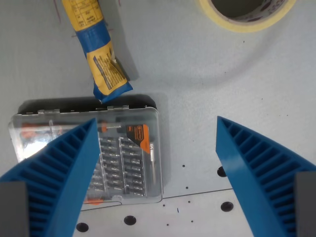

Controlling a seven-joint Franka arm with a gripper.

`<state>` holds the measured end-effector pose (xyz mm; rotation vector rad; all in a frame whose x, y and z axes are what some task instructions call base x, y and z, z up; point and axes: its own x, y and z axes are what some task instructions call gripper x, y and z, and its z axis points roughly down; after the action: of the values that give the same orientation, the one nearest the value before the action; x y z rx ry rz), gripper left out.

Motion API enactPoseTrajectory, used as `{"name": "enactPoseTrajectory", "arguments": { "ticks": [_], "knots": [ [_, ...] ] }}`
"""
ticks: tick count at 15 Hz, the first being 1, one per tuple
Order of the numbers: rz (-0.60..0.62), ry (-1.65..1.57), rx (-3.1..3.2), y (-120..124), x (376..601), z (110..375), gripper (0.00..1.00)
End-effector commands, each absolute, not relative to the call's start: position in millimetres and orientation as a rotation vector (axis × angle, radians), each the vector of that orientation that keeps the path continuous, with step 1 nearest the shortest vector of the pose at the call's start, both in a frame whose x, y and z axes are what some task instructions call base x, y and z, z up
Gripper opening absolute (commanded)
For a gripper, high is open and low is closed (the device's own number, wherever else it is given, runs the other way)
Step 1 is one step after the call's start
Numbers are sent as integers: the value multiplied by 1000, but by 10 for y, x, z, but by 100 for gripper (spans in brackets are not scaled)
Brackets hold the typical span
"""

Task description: Move above the blue bag

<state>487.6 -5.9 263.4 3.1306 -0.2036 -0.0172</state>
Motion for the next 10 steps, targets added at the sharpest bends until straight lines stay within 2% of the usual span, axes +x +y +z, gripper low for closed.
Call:
{"name": "enactPoseTrajectory", "arguments": {
  "ticks": [1,10],
  "knots": [
    [-12,-204,3131,-60,4879,2647,100],
    [-7,-172,3129,-41,4900,2610,100]
  ]
}}
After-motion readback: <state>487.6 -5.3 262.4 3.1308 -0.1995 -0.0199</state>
